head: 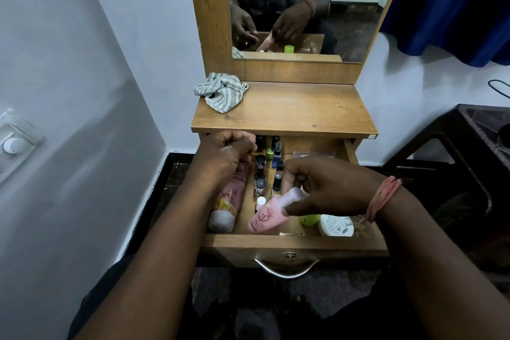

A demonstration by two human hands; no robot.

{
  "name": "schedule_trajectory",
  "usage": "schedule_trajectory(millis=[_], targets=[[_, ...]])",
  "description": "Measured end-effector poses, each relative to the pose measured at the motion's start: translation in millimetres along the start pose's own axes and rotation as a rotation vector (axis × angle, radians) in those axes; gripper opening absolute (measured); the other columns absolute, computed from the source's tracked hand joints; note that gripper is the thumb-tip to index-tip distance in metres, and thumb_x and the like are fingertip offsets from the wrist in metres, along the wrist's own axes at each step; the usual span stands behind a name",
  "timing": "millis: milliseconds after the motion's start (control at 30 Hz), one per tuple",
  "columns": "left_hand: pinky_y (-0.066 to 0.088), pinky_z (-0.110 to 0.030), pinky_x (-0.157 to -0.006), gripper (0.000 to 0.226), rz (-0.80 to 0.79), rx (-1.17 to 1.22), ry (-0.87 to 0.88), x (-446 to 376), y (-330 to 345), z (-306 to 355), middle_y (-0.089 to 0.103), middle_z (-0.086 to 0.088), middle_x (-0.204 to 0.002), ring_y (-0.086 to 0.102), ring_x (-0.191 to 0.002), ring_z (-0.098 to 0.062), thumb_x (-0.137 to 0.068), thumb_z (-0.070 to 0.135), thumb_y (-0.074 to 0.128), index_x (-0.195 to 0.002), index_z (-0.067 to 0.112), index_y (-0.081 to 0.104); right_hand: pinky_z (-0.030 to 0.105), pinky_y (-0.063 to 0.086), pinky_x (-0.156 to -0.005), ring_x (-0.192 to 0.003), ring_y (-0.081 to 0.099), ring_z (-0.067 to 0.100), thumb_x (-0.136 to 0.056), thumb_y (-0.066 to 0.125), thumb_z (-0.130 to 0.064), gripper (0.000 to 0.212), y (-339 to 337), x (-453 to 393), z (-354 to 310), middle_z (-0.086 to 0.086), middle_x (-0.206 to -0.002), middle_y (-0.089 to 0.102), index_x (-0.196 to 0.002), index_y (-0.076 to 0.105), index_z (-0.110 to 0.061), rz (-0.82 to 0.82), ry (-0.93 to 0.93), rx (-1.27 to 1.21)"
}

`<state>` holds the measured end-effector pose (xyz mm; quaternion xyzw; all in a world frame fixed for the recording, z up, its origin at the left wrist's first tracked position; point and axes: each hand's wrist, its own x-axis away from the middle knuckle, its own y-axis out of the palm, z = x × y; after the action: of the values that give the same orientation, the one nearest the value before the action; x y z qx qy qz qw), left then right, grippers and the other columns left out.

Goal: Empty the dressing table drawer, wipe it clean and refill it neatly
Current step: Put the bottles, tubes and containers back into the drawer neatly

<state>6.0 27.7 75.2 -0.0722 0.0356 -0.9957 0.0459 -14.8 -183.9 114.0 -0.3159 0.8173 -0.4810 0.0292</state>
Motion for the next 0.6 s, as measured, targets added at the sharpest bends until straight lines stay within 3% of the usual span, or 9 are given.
schedule_trajectory(millis=[67, 133, 333, 433, 600], targets=[[0.055, -0.061, -0.098, 0.006, 0.003, 0.006, -0.006, -0.2, 0.0, -0.8, 0.08, -0.005, -0.094, 0.07, -0.086, -0.025, -0.094, 0.023, 0.073, -0.091, 0.02, 0.077, 0.034, 0.057, -0.07, -0.078, 0.062, 0.007, -0.074, 0.083, -0.04, 0.028, 10.1, -4.8, -9.4, -0.009, -0.089, 0.066, -0.091, 0.064, -0.028, 0.0, 0.039, 0.058], [0.056, -0.059, -0.099, 0.006, 0.004, 0.009, -0.009, -0.2, 0.3, -1.8, 0.08, -0.005, -0.094, 0.069, -0.084, -0.024, -0.094, 0.022, 0.073, -0.092, 0.019, 0.077, 0.032, 0.054, -0.065, -0.077, 0.062, 0.01, -0.073, 0.084, -0.042, 0.03, 18.7, -8.6, -16.6, -0.007, -0.085, 0.065, -0.09, 0.066, -0.025, 0.004, 0.083, 0.11], [0.054, -0.039, -0.081, 0.007, 0.008, -0.003, 0.0, 0.0, -0.6, -0.9, 0.08, -0.001, -0.089, 0.066, -0.076, -0.017, -0.095, 0.021, 0.071, -0.094, 0.017, 0.076, 0.026, 0.048, -0.059, -0.077, 0.062, 0.012, -0.079, 0.079, -0.037, 0.028, 23.7, -10.4, -22.3, -0.004, -0.087, 0.067, -0.098, 0.069, -0.02, -0.111, 0.195, 0.169], [0.054, -0.037, -0.078, 0.007, 0.009, -0.008, -0.001, 0.5, -0.1, -0.8, 0.08, -0.002, -0.09, 0.065, -0.075, -0.016, -0.096, 0.02, 0.071, -0.092, 0.019, 0.076, 0.023, 0.044, -0.058, -0.079, 0.061, 0.014, -0.081, 0.078, -0.036, 0.031, 26.6, -12.1, -21.7, -0.003, -0.09, 0.065, -0.103, 0.067, -0.018, -0.146, 0.242, 0.17], [0.054, -0.036, -0.077, 0.008, -0.008, -0.057, 0.0, 2.0, -1.0, -0.2, 0.08, 0.0, -0.09, 0.065, -0.075, -0.014, -0.097, 0.02, 0.069, -0.091, 0.02, 0.076, 0.024, 0.048, -0.066, -0.089, 0.066, 0.02, -0.084, 0.073, -0.046, 0.038, 30.0, -11.2, -20.5, 0.003, -0.1, 0.07, -0.105, 0.071, -0.014, -0.188, 0.288, 0.206]])
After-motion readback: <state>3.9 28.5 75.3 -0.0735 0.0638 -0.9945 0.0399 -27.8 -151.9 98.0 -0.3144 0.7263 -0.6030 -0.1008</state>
